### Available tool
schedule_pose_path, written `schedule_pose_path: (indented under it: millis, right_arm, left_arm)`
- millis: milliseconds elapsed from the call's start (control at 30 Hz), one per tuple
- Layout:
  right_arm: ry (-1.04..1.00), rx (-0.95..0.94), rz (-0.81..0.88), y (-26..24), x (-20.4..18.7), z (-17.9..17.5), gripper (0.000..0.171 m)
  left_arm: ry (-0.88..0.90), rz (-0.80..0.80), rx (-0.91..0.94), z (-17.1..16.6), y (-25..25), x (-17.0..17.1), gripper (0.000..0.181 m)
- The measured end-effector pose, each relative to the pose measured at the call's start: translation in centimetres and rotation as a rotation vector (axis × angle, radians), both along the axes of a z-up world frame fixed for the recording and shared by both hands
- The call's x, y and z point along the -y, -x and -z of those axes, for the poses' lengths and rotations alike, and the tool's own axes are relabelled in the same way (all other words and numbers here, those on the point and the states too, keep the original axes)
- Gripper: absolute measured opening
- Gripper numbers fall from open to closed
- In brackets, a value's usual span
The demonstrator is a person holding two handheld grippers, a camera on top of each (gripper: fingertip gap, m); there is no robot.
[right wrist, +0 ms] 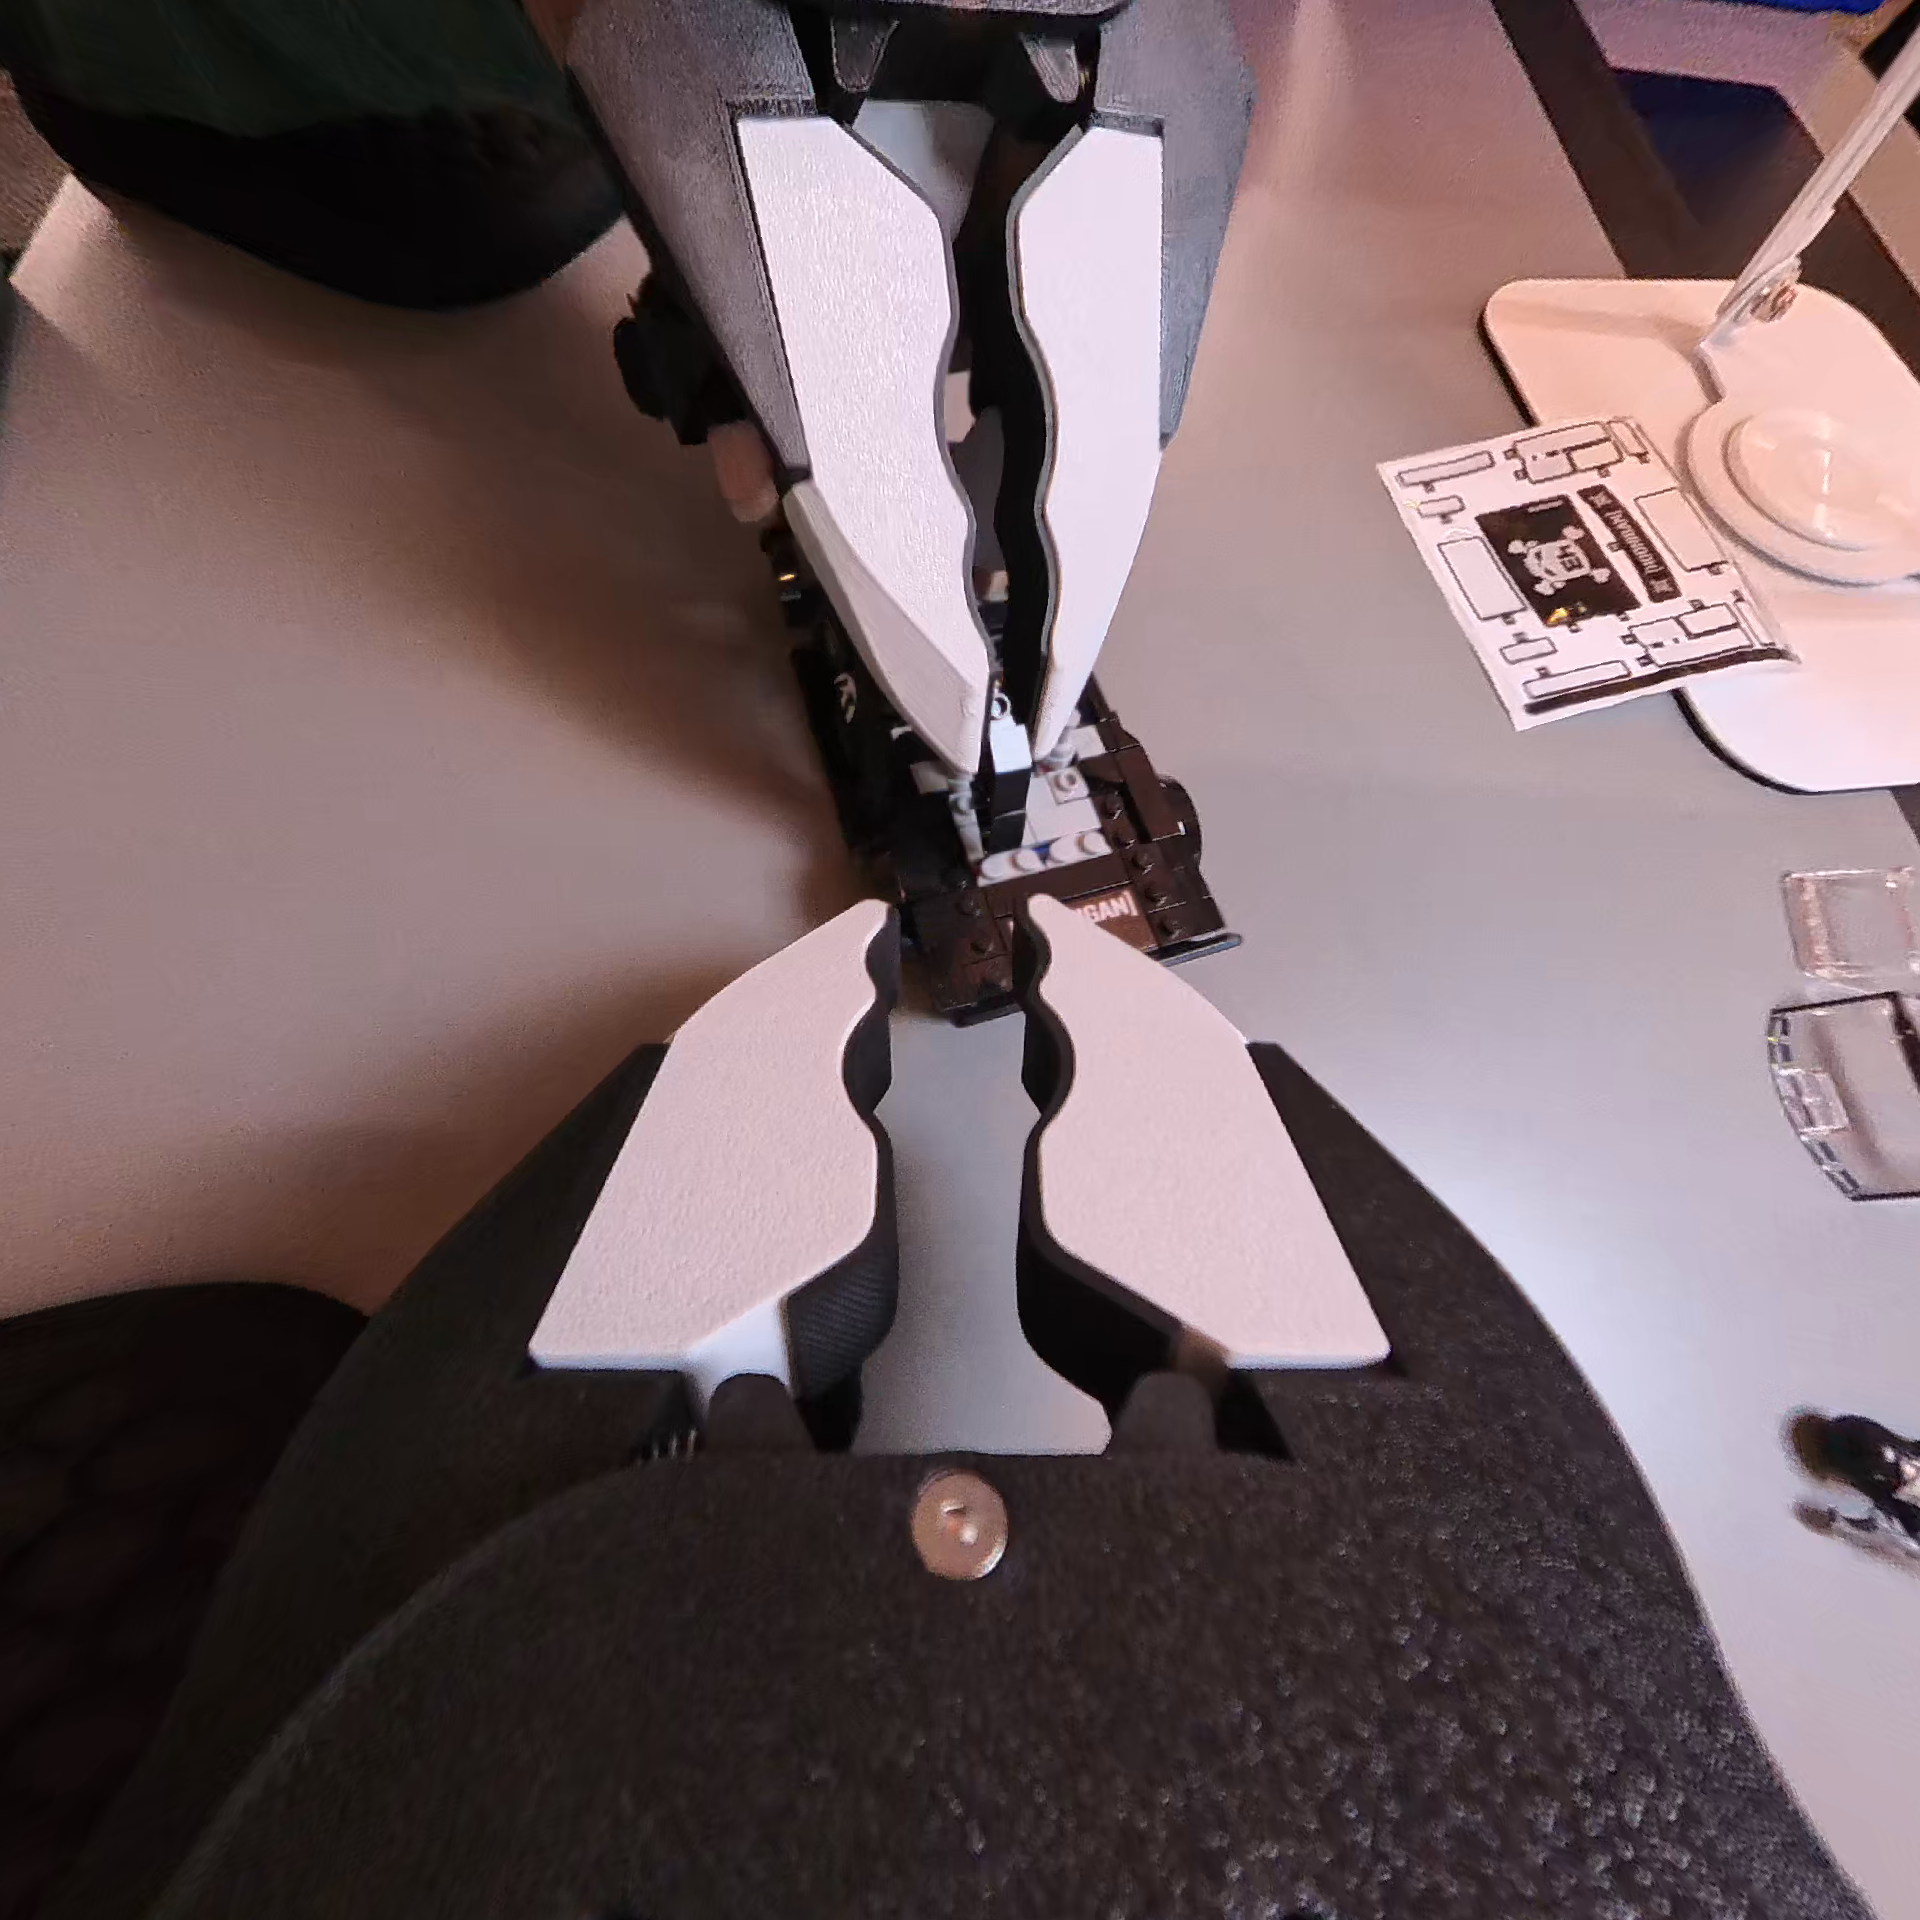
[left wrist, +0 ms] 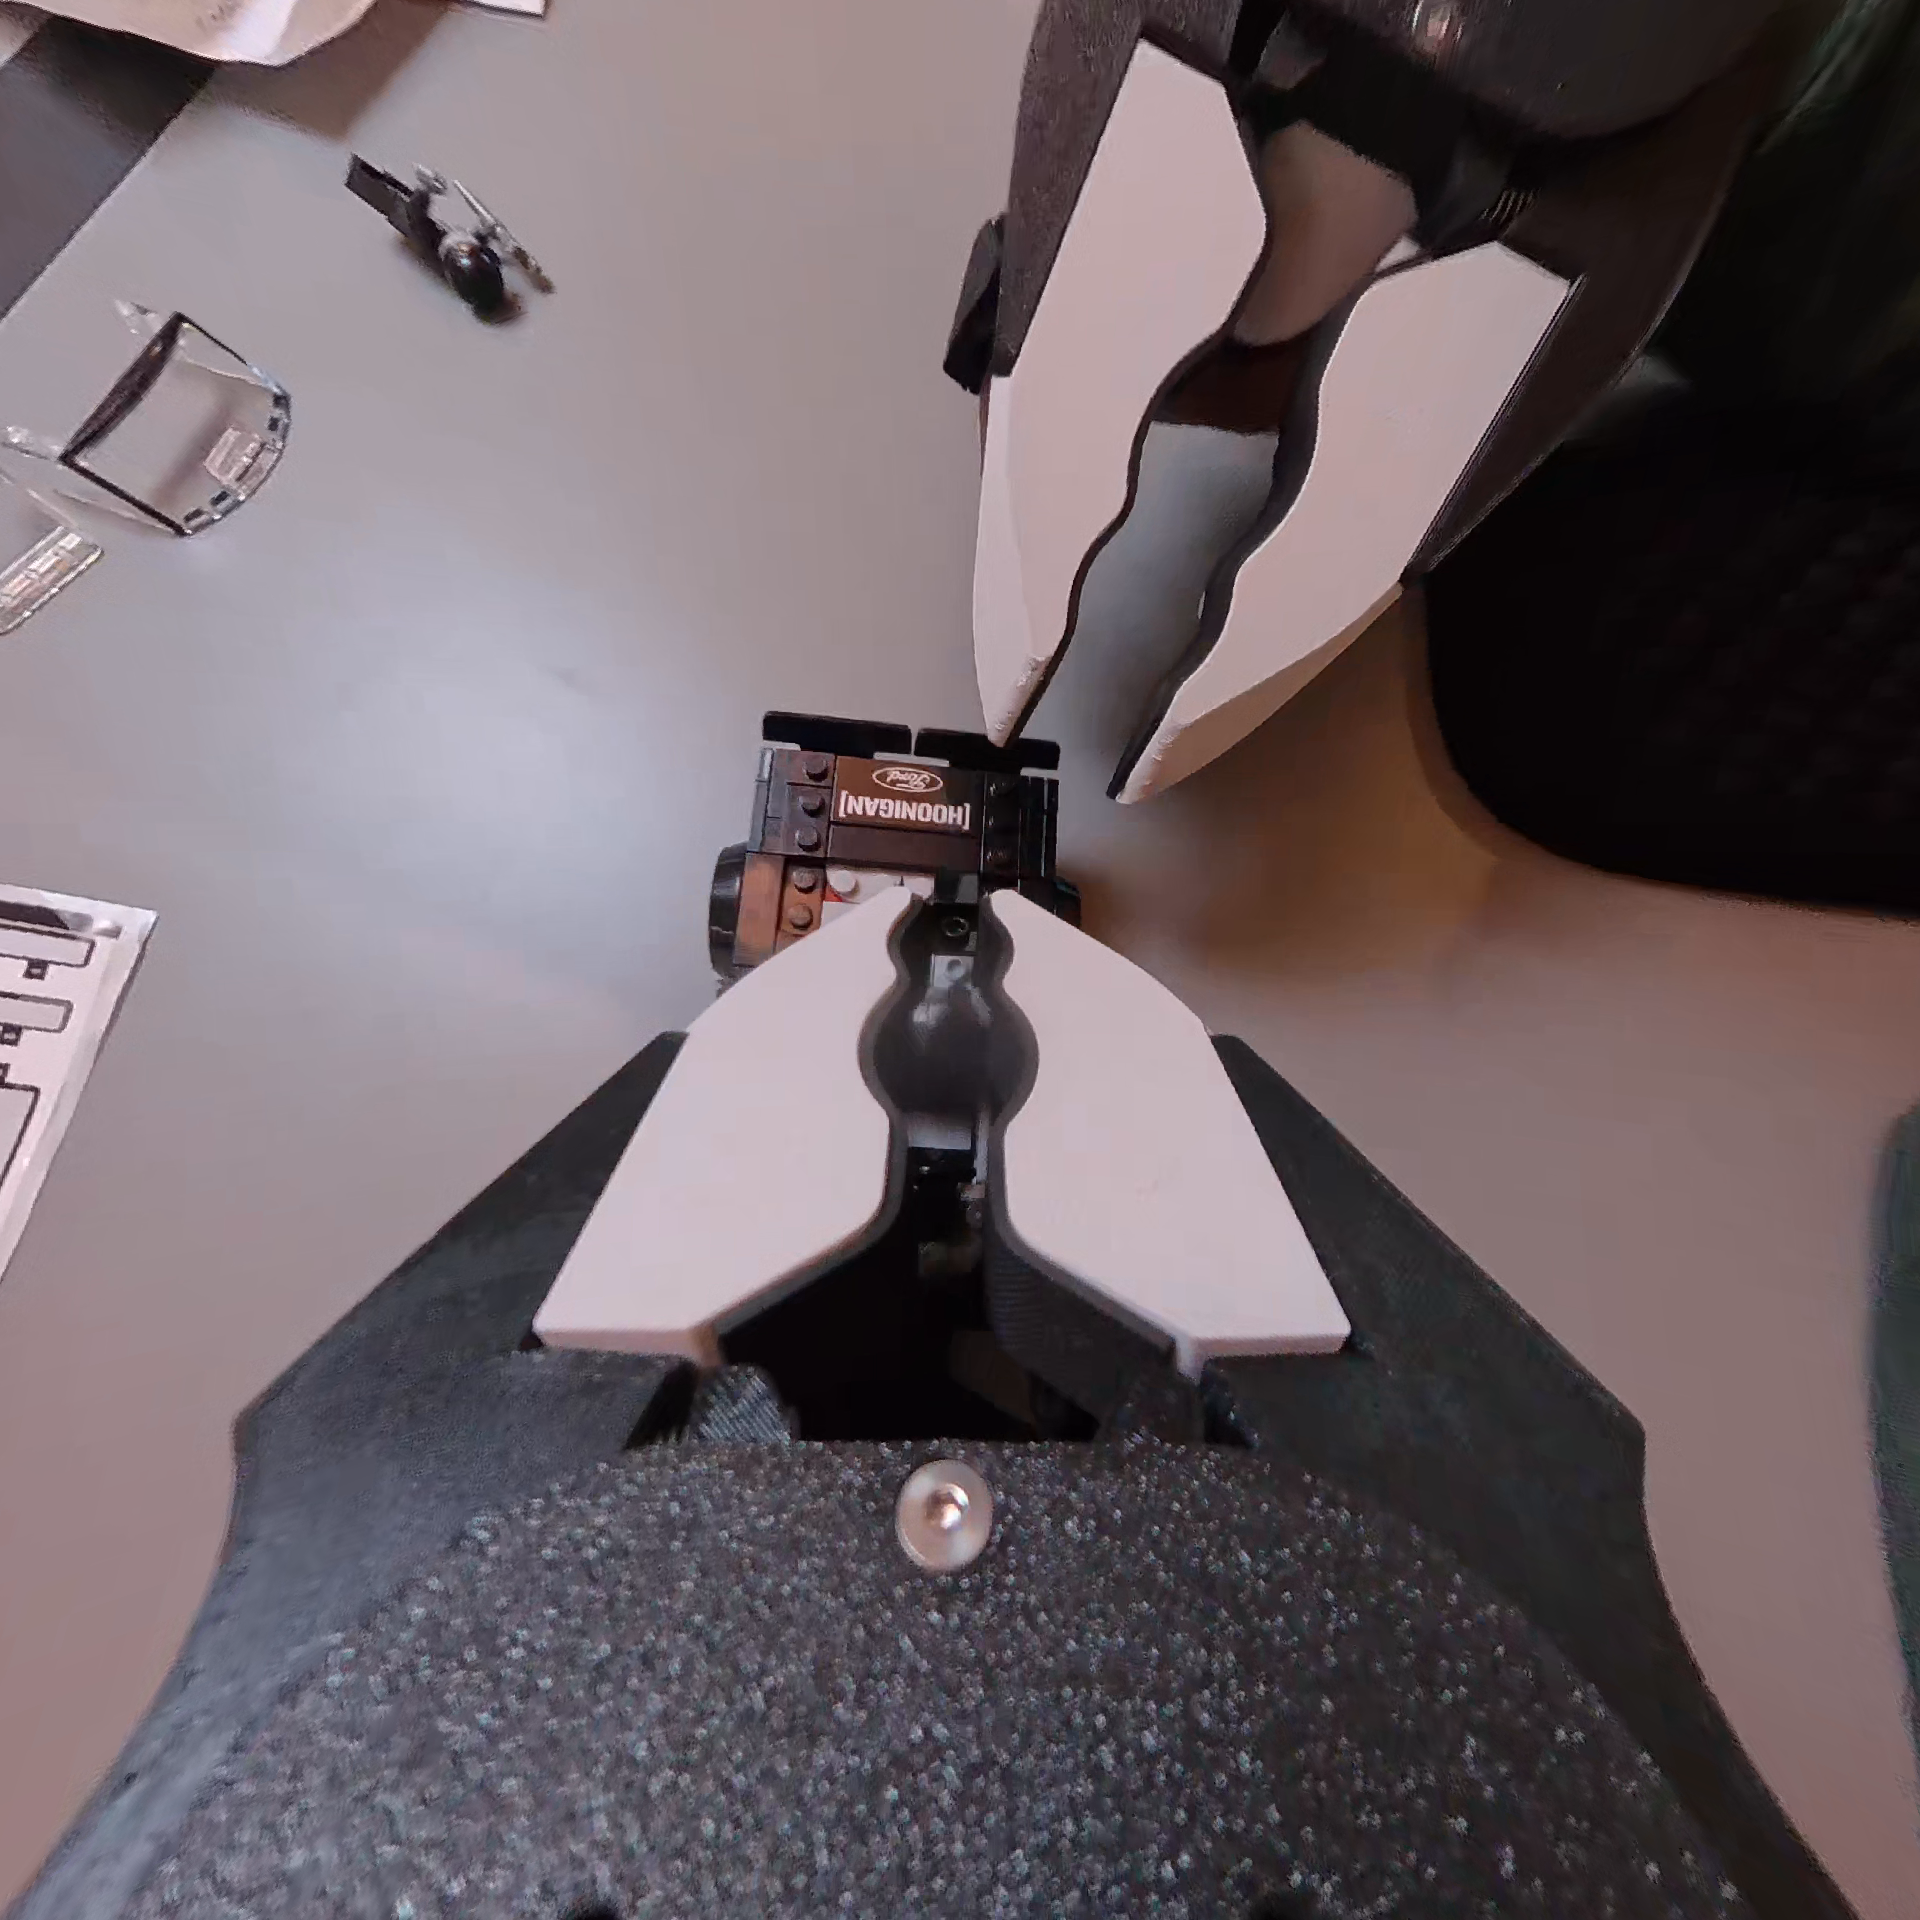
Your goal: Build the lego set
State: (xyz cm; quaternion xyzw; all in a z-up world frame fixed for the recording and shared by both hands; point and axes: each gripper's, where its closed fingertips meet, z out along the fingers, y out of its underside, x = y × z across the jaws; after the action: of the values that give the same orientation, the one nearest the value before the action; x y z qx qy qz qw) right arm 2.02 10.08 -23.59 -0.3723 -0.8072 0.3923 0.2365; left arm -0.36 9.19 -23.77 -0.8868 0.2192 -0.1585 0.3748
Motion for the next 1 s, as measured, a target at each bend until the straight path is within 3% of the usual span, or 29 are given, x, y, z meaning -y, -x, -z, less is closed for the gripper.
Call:
schedule_pose_path:
  millis: [233, 600, 833, 1000]
  right_arm:
    - [0.021, -0.006, 0.02, -0.5, -0.9, -0.4, 0.02]
    - [0.019, 0.005, -0.008, -0.2, 0.2, -0.2, 0.02]
    - [-0.029, 0.02, 0.026, 0.9, -0.3, 0.4, 0.008]
    - [-0.049, 0.06, -0.025, 1.6, 0.3, 0.4, 0.008]
  left_arm:
    - [-0.007, -0.052, 0.144, -1.2, 0.9, 0.2, 0.008]
    - [0.04, -0.035, 0.151, 0.4, -0.3, 0.2, 0.009]
    - [0.035, -0.016, 0.127, 0.7, -0.7, 0.1, 0.009]
    - [0.038, -0.01, 0.102, 0.8, -0.7, 0.3, 0.009]
